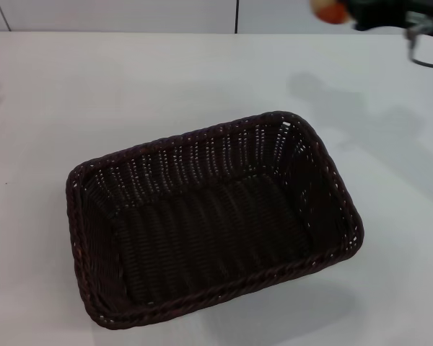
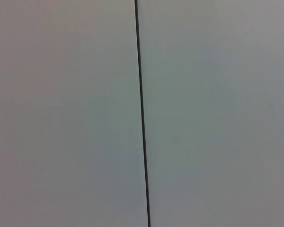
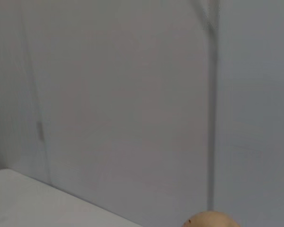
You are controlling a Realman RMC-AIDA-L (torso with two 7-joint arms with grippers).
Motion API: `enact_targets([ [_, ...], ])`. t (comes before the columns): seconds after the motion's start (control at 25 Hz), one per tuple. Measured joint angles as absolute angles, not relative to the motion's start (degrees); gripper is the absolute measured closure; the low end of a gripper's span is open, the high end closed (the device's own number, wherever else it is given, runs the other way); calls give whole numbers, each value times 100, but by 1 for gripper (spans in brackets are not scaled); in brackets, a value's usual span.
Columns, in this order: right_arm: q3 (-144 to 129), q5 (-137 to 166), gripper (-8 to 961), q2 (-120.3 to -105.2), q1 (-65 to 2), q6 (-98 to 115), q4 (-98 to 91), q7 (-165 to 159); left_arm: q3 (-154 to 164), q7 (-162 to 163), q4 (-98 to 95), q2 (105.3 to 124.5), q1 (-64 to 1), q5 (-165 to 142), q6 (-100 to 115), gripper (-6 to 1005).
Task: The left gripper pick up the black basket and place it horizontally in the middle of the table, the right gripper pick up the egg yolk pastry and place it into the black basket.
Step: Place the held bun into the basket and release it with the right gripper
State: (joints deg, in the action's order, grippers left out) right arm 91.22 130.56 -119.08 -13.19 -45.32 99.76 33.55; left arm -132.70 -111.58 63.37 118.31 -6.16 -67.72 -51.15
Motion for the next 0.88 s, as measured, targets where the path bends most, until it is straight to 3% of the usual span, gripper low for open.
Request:
enact_targets([
  [0.88, 6752, 11568, 920, -11903, -2053, -3413, 8745, 3441, -13377, -11145, 6308, 11785, -566, -6759, -5213, 226],
])
